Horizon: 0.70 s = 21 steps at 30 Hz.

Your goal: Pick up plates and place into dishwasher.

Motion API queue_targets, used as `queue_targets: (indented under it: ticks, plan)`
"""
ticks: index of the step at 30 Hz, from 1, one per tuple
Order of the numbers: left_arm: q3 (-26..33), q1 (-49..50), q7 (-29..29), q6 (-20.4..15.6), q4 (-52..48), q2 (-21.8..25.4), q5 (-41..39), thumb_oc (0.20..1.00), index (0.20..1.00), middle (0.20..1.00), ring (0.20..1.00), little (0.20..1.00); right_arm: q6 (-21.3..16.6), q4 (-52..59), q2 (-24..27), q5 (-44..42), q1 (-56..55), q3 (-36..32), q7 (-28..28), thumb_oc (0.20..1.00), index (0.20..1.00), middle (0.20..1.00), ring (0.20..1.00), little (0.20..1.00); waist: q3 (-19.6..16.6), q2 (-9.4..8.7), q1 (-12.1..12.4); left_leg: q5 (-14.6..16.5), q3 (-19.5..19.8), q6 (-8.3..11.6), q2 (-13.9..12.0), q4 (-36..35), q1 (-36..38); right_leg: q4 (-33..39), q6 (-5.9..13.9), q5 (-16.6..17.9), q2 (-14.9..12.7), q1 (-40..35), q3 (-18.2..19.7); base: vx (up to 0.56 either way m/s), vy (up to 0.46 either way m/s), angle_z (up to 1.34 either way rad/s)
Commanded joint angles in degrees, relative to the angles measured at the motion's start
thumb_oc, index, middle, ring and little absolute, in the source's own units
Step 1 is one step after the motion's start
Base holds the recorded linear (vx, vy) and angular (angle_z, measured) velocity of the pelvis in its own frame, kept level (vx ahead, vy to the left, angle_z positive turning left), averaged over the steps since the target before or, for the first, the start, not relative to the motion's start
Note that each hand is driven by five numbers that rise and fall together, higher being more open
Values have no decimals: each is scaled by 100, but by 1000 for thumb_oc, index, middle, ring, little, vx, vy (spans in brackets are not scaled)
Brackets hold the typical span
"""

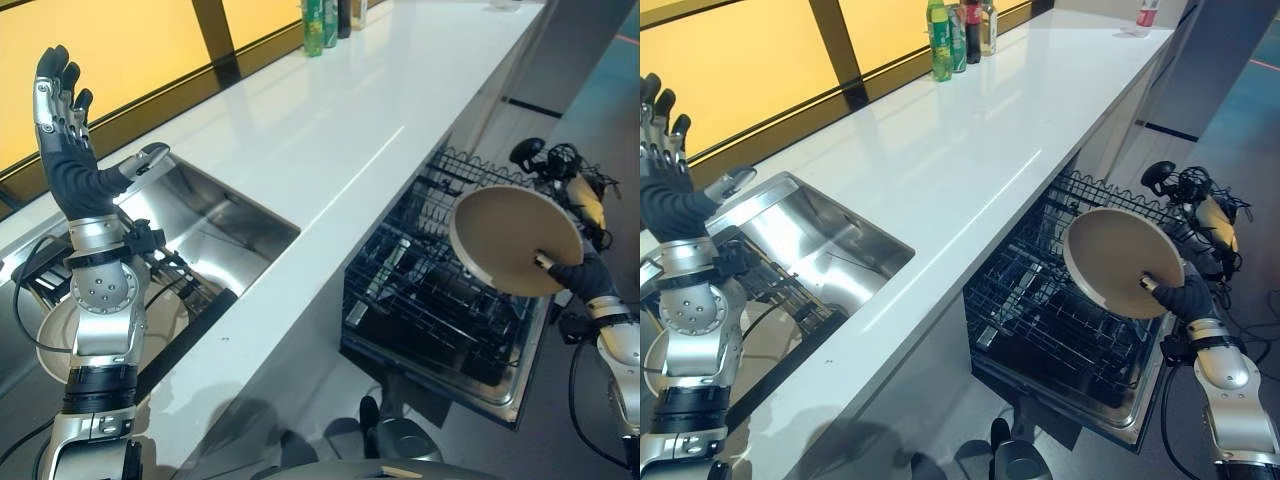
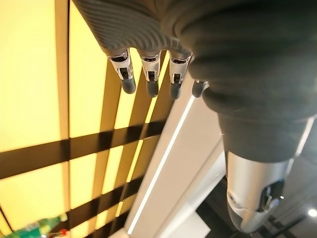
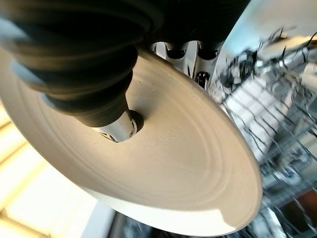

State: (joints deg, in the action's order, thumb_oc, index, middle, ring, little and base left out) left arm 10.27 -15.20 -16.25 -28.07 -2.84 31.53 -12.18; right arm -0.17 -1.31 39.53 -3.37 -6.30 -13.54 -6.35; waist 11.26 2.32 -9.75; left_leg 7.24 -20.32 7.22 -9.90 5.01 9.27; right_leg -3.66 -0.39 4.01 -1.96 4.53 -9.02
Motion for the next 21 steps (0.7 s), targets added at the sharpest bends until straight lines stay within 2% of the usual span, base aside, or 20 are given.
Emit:
queue_targets:
  ticks: [1, 5, 14, 21]
  plan:
    - [125, 162, 30, -176, 46, 324, -110, 1000, 1000, 1000, 1000, 1000, -5, -211, 342, 176, 393, 170, -226, 200, 200, 200, 200, 200, -314, -153, 63, -888, 201, -90, -141, -37, -1060, -583, 425, -1106, -268, -584, -41, 57, 21, 10]
    - [136, 237, 79, -101, -72, 328, -160, 1000, 1000, 1000, 1000, 1000, -55, -136, 398, 280, 320, 337, -576, 200, 200, 200, 200, 200, -251, -88, 60, -907, 216, -67, -127, -15, -1121, -681, 426, -1143, -310, -478, -42, 35, 17, 9]
    - [-53, 132, -240, -126, -102, 266, -30, 1000, 1000, 1000, 1000, 1000, -173, -77, 502, 554, 403, 797, -888, 200, 200, 200, 200, 200, -53, 157, 26, -947, 295, -27, -64, 86, -1295, -910, 424, -1214, -400, -241, 28, -4, 51, 5]
    - [-10, 260, -250, -102, -159, 176, -76, 1000, 1000, 1000, 1000, 1000, -258, 139, 578, 690, 330, 970, -1354, 200, 200, 200, 200, 200, -25, 249, 25, -962, 276, 14, -84, 165, -1306, -930, 417, -1258, -446, -309, 57, 46, 33, 1]
